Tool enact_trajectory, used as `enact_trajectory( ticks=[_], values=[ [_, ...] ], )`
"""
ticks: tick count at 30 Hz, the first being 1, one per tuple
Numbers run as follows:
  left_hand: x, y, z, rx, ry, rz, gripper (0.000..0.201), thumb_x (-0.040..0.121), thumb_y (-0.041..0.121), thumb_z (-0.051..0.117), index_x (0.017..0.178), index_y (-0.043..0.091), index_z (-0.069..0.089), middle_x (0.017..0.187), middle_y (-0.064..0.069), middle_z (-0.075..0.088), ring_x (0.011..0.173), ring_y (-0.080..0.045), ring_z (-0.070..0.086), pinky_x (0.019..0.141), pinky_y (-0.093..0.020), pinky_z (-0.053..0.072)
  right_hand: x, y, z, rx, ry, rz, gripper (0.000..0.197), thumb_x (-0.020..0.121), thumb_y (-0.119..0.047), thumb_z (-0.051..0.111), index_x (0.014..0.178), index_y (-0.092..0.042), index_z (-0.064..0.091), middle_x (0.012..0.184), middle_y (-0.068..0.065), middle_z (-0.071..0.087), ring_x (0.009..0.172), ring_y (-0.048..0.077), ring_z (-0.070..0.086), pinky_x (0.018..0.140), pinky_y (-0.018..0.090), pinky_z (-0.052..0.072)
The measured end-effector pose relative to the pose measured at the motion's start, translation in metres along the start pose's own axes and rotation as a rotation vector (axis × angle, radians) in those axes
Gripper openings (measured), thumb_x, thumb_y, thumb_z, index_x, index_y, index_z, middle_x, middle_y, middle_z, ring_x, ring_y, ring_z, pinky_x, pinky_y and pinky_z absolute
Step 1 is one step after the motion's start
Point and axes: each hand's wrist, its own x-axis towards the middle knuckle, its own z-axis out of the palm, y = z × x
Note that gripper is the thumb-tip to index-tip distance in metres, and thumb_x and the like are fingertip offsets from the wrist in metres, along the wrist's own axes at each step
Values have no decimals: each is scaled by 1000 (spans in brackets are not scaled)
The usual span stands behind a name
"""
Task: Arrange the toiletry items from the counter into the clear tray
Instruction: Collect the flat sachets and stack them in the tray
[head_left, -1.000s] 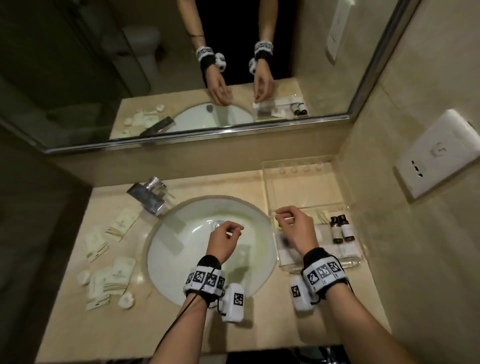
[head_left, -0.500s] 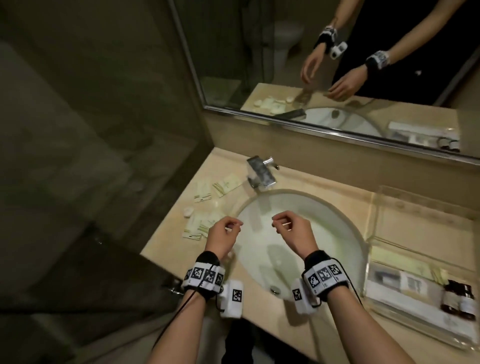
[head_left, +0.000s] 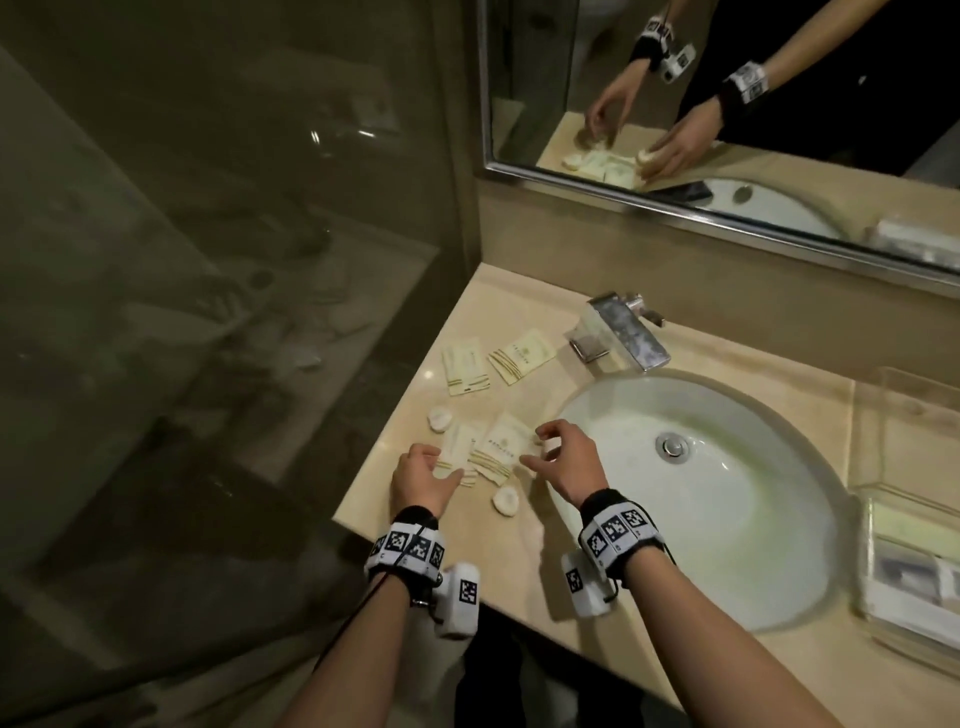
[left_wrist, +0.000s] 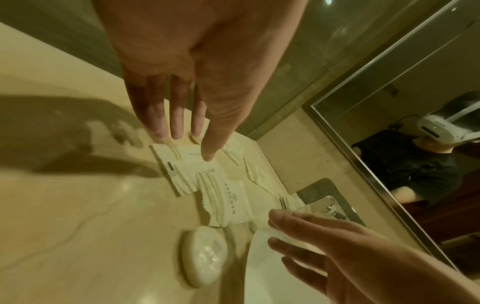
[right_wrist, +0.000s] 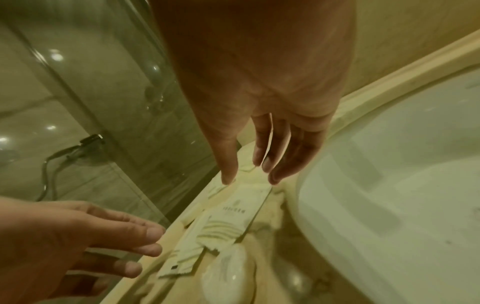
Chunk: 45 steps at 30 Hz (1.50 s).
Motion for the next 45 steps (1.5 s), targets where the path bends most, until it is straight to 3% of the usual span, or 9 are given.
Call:
enact_trajectory(
  ticks=[13,20,25,29,32,35,38,42,45],
  values=[
    [34,-3,23,218,-19,-12,45,73,34,79,107,11,60,112,-13,58,113,-32,50,99,-41,43,32,-9,36,-197,41,145,69,72,-28,84,130,-9,52,131,9,44,113,27,57,104,33,44],
    [22,22,9,0,-27,18,17,88,15,64,103,9,58,111,-16,66,99,-32,63,90,-42,52,24,-5,-1,85,180,88,31,78,-26,80,100,-10,65,94,3,67,82,20,59,74,24,41],
    [-3,72,2,-288,-103,173,18,90,3,59,105,11,53,113,-6,55,60,-12,66,51,-20,55,5,-1,-52,212,284,-4,28,79,-32,78,99,-14,67,91,-3,69,61,9,54,56,10,40],
    [-30,111,20,-389,-225,294,37,88,0,60,102,33,51,117,-6,56,67,-16,74,69,-46,60,-17,19,-103,328,353,-31,24,81,-32,76,97,-16,67,80,-6,68,52,2,49,56,15,41],
    [-56,137,51,-373,-236,409,27,87,-2,58,98,22,59,115,-6,58,54,-10,67,62,-33,58,-39,47,-146,410,394,-22,24,82,-33,75,99,-18,67,79,-3,68,60,9,53,61,27,46],
    [-88,159,95,-439,-329,395,21,89,-3,56,96,13,68,118,-6,62,46,-7,54,55,-23,51,-71,84,-192,478,478,15,23,83,-29,75,100,-15,67,79,-6,66,63,1,56,61,18,45],
    [-127,185,143,-527,-466,303,18,85,6,67,100,16,68,103,-8,62,55,-9,51,55,-20,47,-105,132,-239,548,565,89,24,83,-31,74,101,-15,69,88,-3,72,78,11,66,69,24,51],
    [-172,208,204,-505,-586,199,61,57,21,91,110,19,61,114,-9,62,93,-23,63,75,-26,52,-141,194,-294,593,648,184,10,87,-26,71,84,-18,66,78,-5,69,76,15,67,64,27,52],
    [-196,216,242,-482,-602,155,53,66,8,84,111,16,57,116,-10,57,90,-20,60,71,-24,48,-159,228,-321,604,666,268,12,91,-23,66,98,-13,61,92,-2,67,90,19,63,78,32,51]
  ],
)
